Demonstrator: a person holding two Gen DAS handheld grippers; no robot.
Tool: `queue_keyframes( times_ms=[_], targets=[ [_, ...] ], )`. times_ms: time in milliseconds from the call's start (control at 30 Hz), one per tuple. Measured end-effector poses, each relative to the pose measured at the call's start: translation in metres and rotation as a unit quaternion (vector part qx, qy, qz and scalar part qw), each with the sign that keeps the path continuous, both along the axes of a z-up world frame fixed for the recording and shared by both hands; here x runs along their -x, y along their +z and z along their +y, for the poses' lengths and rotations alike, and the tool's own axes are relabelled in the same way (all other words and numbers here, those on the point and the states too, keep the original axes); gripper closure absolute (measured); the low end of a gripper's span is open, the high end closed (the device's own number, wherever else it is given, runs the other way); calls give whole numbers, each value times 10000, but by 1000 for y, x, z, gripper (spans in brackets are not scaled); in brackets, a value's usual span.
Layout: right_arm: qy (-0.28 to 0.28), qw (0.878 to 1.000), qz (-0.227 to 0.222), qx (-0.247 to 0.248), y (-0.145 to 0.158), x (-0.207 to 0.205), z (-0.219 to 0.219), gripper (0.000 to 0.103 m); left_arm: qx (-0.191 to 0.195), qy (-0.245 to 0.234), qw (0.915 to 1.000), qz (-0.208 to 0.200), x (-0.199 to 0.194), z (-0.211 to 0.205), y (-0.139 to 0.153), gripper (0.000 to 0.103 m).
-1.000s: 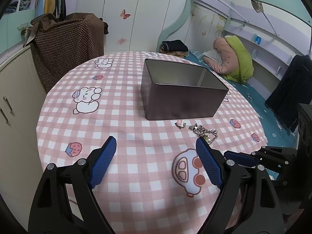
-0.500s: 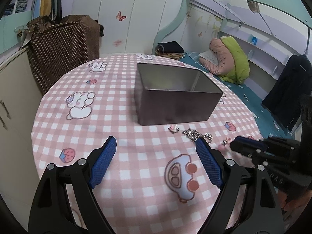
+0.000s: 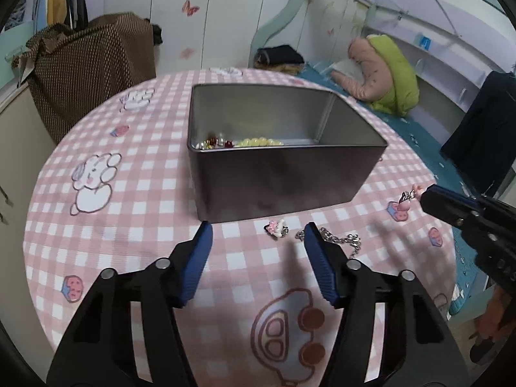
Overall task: Organize jewelry
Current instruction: 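Grasp the pink bear charm with the right gripper while the left grasps a small pink charm, then carry both pink charms into the grey tin and open both grippers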
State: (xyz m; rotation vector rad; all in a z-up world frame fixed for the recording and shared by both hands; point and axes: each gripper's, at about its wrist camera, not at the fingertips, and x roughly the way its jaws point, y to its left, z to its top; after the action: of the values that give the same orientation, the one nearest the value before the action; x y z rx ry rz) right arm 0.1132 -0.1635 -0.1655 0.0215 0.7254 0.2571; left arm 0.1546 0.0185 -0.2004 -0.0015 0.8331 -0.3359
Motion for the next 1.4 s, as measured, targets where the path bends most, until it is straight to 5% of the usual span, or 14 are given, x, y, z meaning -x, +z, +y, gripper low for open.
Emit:
queue_keyframes(
  times_ms=[300,367,433,900,1400],
  targets=[
    [28,9999,79,-78,-5,-13,-1,88,-177,-47,9998,81,-12,-8,-6,62],
    [21,9999,100,-86,-6,-14,-2,88,-259,-58,9996,65,-13,-9,-7,82],
    [21,9999,111,-96,-6,-14,-3,88,-299,-49,9995,51,-13,-8,-8,88],
    [58,10000,28,-75,-1,-12,2,88,-186,-46,9998,-28,-3,5,-4,89],
    [169,9995,-253,-21,20,-6,15,88,-125,72,9988,-463,15,21,33,89]
  ],
)
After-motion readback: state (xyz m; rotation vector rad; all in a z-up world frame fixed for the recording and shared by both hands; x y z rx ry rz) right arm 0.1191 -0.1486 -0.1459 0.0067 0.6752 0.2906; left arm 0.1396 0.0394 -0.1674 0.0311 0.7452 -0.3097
